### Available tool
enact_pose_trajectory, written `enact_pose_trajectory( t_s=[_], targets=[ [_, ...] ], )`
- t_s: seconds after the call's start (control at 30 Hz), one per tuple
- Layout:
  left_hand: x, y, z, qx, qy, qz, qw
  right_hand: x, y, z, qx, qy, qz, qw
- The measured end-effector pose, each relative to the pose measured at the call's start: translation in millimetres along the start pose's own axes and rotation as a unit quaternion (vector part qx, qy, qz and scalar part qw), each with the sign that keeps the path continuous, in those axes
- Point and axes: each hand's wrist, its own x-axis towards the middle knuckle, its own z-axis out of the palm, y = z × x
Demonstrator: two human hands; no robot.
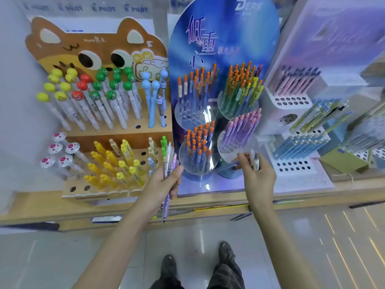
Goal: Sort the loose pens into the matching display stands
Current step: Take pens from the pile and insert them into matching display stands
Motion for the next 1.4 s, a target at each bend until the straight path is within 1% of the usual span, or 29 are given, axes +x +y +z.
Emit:
enact_pose_trajectory(
  t_s=[0.17,0.27,0.43,0.53,0.63,0.73,0.83,0.93,1.07,1.27,1.4],
  targets=[
    [1,-8,-2,0.006,0.008,0.026,1.0,-21,14,16,-0.016,0.025,0.022,0.999],
    [1,-9,-3,0.004,0.0,0.041,0.999,-28,14,26,-0.017,0.04,0.026,0.999],
    [1,-10,-8,0.0,-0.006,0.04,0.999,-32,19,35,-0.082,0.043,-0.002,0.996],
    [0,-10,-11,-0.001,-0.01,0.039,0.999,-33,21,41,-0.144,0.027,-0.051,0.988],
    [-3,-10,-13,-0.001,-0.016,0.044,0.999,-30,17,56,-0.213,0.001,-0.099,0.972],
    [-4,-8,-14,-0.004,-0.019,0.045,0.999,-21,14,69,-0.242,-0.033,-0.073,0.967],
    [-5,-6,-16,-0.012,-0.024,0.048,0.999,-21,12,71,-0.189,-0.044,-0.015,0.981],
    [-6,-3,-18,-0.022,-0.035,0.049,0.998,-27,11,71,-0.158,-0.052,0.004,0.986],
    [-6,0,-19,-0.029,-0.039,0.046,0.998,-23,8,76,-0.125,-0.032,0.037,0.991],
    [-7,0,-20,-0.034,-0.043,0.039,0.998,-18,12,79,-0.111,-0.038,0.045,0.992],
    [-6,0,-18,-0.02,-0.047,0.049,0.998,-25,9,72,-0.11,-0.059,0.044,0.991]
  ],
)
